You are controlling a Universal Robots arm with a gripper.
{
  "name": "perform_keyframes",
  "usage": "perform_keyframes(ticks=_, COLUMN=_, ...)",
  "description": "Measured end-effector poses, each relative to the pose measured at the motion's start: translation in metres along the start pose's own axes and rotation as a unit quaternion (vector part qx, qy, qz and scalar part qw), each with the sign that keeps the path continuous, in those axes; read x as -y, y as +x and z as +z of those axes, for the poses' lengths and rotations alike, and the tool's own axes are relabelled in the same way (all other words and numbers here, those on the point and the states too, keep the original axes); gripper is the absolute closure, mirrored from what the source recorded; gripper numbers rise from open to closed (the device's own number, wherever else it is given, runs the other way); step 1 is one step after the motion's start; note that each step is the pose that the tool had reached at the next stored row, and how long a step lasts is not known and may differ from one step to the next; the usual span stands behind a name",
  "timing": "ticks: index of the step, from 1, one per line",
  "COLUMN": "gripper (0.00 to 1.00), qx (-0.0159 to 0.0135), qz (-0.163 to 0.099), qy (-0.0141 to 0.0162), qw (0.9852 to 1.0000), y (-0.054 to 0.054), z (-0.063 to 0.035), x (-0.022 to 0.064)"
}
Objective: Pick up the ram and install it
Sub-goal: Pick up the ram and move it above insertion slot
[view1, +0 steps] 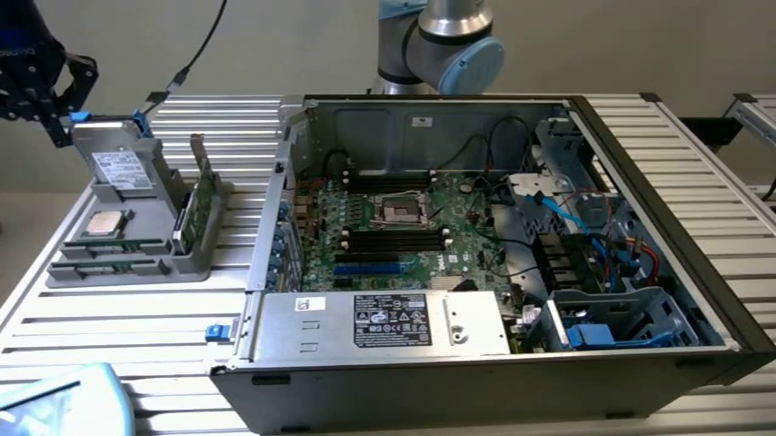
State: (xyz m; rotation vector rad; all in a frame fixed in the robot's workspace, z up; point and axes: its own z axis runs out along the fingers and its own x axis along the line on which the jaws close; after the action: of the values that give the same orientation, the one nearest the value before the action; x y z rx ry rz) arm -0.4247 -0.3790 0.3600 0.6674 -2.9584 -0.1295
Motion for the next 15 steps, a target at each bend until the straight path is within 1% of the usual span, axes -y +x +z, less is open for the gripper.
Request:
perform_keyframes(ticks=2, gripper=0.90, qx=-0.0020, qz=-0.018, qy=0.0015, qw=0.9998, y=0.000, z=0.0015, x=0.0002)
perform_keyframes(ticks=4, gripper=0.90, qx=-0.0038, qz=-0.036, qy=0.0031, qw=0.9993, y=0.000, z=0.0031, x=0.0003)
perform_keyframes(ticks=6, gripper=0.90, qx=-0.0057, qz=-0.054, qy=0.0047, qw=0.9985, y=0.000, z=0.0048, x=0.0005)
perform_keyframes(ticks=8, gripper=0.90, qx=-0.0076, qz=-0.072, qy=0.0063, qw=0.9974, y=-0.001, z=0.0064, x=0.0007)
perform_keyframes(ticks=11, gripper=0.90, qx=-0.0096, qz=-0.098, qy=0.0089, qw=0.9951, y=-0.001, z=0.0088, x=0.0009)
perform_keyframes(ticks=13, gripper=0.90, qx=-0.0103, qz=-0.117, qy=0.0112, qw=0.9930, y=-0.001, z=0.0101, x=0.0011)
perform_keyframes(ticks=15, gripper=0.90, qx=-0.0107, qz=-0.135, qy=0.0137, qw=0.9907, y=-0.001, z=0.0112, x=0.0012)
